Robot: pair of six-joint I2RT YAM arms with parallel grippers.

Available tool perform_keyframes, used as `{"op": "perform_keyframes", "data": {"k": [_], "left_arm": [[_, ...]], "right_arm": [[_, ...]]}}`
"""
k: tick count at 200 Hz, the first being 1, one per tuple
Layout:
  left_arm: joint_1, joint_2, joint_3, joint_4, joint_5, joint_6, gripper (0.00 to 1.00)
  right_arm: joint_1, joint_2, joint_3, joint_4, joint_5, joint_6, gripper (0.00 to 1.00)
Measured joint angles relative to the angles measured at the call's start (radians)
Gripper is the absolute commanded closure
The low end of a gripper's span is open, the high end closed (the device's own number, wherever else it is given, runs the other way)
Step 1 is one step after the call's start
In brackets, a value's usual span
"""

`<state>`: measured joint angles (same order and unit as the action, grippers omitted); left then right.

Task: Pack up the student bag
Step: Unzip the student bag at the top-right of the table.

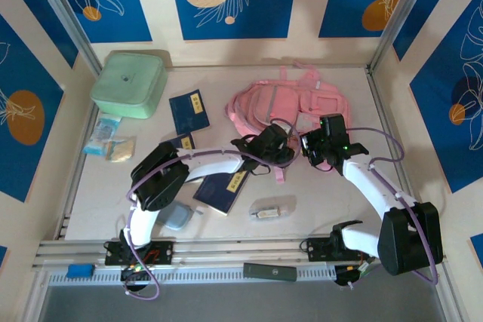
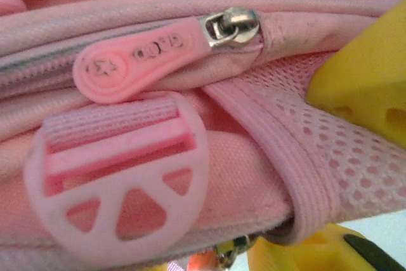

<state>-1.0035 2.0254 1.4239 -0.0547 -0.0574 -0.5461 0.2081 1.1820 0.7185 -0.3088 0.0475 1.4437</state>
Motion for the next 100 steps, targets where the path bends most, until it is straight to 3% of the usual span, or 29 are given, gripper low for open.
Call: {"op": "perform_keyframes", "data": {"k": [35,56,100], "left_arm": [[0.006,0.0,0.0,0.002,-0.013,0.004,0.85],[0.006,0.0,0.0,0.01,-0.015,0.006,1.0],[0.007,-0.015,-0.019,0.027,-0.008,0.034,1.0]], "right_arm": [[-0.011,0.0,0.0,0.0,-0.006,-0.008,1.0],[-0.016,0.0,0.0,-0.003,-0.013,-0.031,1.0],[-0.063,-0.002,0.02,-0.043,-0.053,-0.12,1.0]]}}
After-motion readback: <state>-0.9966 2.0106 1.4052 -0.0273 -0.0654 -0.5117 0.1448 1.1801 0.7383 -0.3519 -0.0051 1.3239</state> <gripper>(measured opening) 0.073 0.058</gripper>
